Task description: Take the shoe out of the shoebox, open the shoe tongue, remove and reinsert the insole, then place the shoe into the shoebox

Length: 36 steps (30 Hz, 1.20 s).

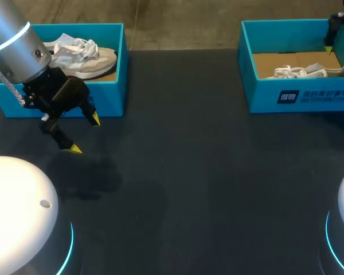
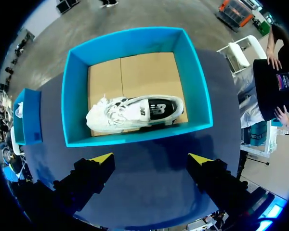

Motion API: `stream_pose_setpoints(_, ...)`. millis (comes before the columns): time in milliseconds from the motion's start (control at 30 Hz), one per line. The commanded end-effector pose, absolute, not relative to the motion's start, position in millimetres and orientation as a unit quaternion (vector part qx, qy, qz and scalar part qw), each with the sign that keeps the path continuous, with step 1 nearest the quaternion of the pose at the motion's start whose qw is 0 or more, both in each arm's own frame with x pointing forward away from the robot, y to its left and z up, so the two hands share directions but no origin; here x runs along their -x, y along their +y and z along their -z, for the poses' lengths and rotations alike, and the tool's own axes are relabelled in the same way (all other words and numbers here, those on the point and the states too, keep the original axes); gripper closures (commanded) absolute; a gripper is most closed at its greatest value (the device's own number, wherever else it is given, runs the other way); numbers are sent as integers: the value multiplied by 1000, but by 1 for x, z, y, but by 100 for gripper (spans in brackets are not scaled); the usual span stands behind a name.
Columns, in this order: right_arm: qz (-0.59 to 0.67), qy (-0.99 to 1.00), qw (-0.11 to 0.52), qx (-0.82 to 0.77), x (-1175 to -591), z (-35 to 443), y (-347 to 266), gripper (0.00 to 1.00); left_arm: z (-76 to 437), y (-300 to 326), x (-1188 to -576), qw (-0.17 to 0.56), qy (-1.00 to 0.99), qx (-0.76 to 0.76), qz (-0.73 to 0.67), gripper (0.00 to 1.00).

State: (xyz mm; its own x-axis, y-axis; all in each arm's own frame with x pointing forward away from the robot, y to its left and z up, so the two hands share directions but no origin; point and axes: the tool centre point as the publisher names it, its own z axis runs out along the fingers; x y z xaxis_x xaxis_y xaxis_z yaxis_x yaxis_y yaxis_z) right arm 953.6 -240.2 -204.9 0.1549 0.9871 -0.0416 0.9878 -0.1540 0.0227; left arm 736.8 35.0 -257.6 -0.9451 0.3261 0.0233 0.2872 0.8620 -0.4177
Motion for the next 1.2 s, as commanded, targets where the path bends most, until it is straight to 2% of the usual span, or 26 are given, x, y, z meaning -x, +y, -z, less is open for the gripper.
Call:
stream_pose_setpoints(33, 5, 650, 24, -760, -950, 205, -241, 0, 257, 35, -736, 46, -964, 159, -208, 0)
stream_pose_setpoints(200, 5, 650, 24, -760, -950, 205, -241, 0, 257, 35, -736, 46, -964, 159, -208, 0)
stream_pose_setpoints(633, 5, 650, 24, -760, -950, 205, -241, 0, 232, 80, -797, 35, -979, 136, -151, 0)
stream_pose_setpoints(1200, 5, 650, 24, -760, -950, 205, -241, 0, 228, 152, -858, 25, -948, 293, -120, 0)
